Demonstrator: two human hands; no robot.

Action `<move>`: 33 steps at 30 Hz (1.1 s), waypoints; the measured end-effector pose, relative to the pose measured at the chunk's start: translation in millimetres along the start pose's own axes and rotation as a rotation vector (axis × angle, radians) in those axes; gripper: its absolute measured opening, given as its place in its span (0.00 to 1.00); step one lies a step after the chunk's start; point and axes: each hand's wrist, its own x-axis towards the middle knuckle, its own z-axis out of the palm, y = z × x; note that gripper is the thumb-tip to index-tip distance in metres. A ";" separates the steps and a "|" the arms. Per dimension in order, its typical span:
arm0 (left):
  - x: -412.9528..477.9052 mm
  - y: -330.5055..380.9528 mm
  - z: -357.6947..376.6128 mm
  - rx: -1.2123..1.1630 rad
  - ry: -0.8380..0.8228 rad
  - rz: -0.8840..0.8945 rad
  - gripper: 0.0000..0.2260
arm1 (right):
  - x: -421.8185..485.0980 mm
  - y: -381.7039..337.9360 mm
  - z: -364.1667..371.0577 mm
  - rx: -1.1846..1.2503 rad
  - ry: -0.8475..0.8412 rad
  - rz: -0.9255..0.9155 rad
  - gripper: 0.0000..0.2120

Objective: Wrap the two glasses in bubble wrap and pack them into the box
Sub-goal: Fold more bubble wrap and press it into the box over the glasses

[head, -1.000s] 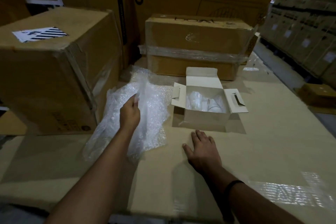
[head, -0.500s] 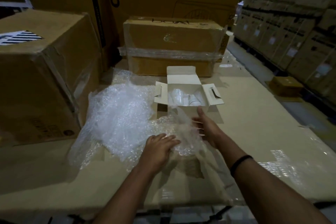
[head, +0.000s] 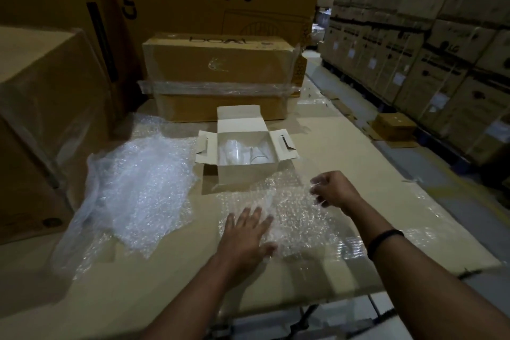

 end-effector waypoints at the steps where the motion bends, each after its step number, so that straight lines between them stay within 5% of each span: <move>1: 1.6 3.9 3.4 0.022 -0.027 0.003 0.29 | 2.0 5.2 -2.3 -0.023 0.011 0.005 0.09; 5: 11.7 15.4 0.0 -0.051 0.133 -0.085 0.29 | 4.7 20.0 -6.2 -0.038 0.055 -0.002 0.08; 10: 17.0 13.6 1.8 -0.068 -0.014 -0.159 0.28 | 5.6 23.2 -6.9 -0.093 0.034 -0.039 0.08; 15: 8.5 -7.0 -6.3 -0.115 0.354 -0.347 0.26 | -0.5 -5.4 6.9 -0.163 -0.035 -0.127 0.06; 22: -7.3 -36.3 -2.7 -0.135 0.181 -0.328 0.20 | -15.8 -47.9 87.6 -0.308 -0.174 -0.238 0.06; 28: -10.3 -42.4 1.6 -0.082 0.197 -0.320 0.28 | -27.1 -74.4 114.4 -0.039 -0.407 -0.046 0.15; 30: -10.1 -44.7 2.8 -0.096 0.206 -0.322 0.28 | -30.1 -72.2 106.7 -0.066 -0.416 -0.150 0.15; 33: -8.1 -46.9 6.8 -0.120 0.238 -0.316 0.26 | -28.6 -50.6 98.4 -0.422 -0.229 -0.442 0.14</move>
